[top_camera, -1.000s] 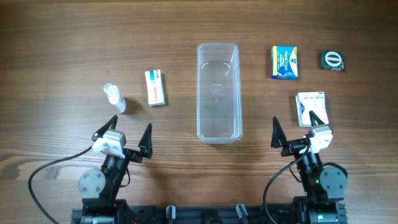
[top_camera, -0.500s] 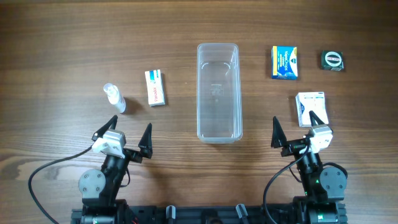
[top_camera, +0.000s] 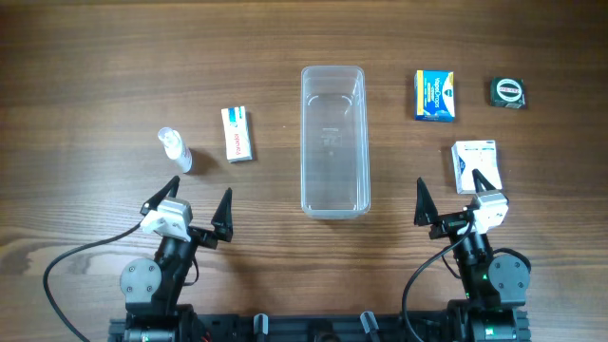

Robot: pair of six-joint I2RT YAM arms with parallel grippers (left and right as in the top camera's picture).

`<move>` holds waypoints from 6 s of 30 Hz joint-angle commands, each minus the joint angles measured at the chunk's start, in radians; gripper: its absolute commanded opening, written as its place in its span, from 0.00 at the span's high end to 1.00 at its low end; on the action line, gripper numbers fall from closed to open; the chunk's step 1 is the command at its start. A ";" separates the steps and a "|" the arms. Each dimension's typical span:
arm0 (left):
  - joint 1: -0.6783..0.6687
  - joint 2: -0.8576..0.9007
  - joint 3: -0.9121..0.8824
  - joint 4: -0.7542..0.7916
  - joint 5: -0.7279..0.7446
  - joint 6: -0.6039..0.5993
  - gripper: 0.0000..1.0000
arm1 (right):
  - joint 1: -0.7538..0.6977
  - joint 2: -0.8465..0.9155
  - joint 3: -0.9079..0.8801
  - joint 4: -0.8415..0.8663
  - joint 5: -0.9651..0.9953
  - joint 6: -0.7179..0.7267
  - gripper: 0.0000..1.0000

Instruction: Pack container

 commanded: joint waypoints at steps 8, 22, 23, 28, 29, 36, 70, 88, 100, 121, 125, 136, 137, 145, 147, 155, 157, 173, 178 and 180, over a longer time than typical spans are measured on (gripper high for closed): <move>0.006 0.001 -0.004 -0.003 0.015 0.015 0.00 | 0.003 -0.002 -0.001 0.015 -0.128 0.400 0.00; 0.006 0.001 -0.004 -0.003 0.015 0.015 0.00 | 0.003 0.303 0.474 -0.112 -0.248 0.376 0.00; 0.006 0.001 -0.004 -0.003 0.015 0.015 0.00 | 0.003 0.426 0.582 -0.201 -0.224 0.309 0.00; 0.006 0.001 -0.004 -0.003 0.015 0.015 0.00 | 0.001 1.089 1.191 -0.658 -0.072 0.155 0.00; 0.006 0.001 -0.004 -0.003 0.015 0.015 0.00 | 0.001 1.265 1.343 -0.800 0.008 0.119 0.00; 0.006 0.001 -0.004 -0.003 0.015 0.015 0.00 | 0.001 1.826 1.757 -1.049 0.078 -0.090 0.00; 0.006 0.001 -0.004 -0.003 0.015 0.015 0.00 | -0.053 2.219 1.689 -0.795 0.134 -0.063 0.00; 0.006 0.001 -0.004 -0.003 0.015 0.015 0.00 | 0.003 2.241 1.663 -0.752 0.201 -0.061 0.00; 0.006 0.001 -0.004 -0.003 0.015 0.015 0.00 | 0.002 2.247 1.664 -0.745 0.317 -0.013 0.16; 0.006 0.001 -0.004 -0.003 0.015 0.015 0.00 | 0.201 1.668 1.665 -1.075 -0.033 0.135 0.27; 0.006 0.001 -0.004 -0.003 0.015 0.015 0.00 | 0.395 1.688 1.665 -1.059 0.085 0.301 0.23; 0.006 0.001 -0.004 -0.003 0.015 0.015 0.00 | 0.486 1.961 1.664 -0.920 0.180 0.416 0.23; 0.006 0.001 -0.004 -0.003 0.015 0.015 0.00 | 0.486 1.979 1.664 -0.911 0.193 0.415 0.23; 0.006 0.001 -0.004 -0.003 0.015 0.015 0.00 | 0.485 2.020 1.664 -0.877 0.279 0.413 0.15; 0.006 0.001 -0.004 -0.003 0.015 0.015 0.00 | 0.486 2.020 1.664 -0.875 0.277 0.407 0.11; 0.006 0.001 -0.004 -0.003 0.015 0.015 0.00 | 0.458 1.873 1.775 -0.954 0.259 0.351 0.01; 0.006 0.001 -0.004 -0.003 0.015 0.015 0.00 | 0.416 1.761 1.818 -0.982 0.259 0.242 0.01; 0.006 0.001 -0.004 -0.003 0.015 0.015 0.00 | -0.162 1.647 1.752 -1.145 0.200 0.066 0.10; 0.006 0.001 -0.004 -0.003 0.015 0.015 0.00 | -0.201 1.667 1.673 -1.296 0.159 0.051 0.00; 0.006 0.001 -0.004 -0.003 0.015 0.015 0.00 | -0.201 1.667 1.644 -1.359 0.119 -0.006 0.01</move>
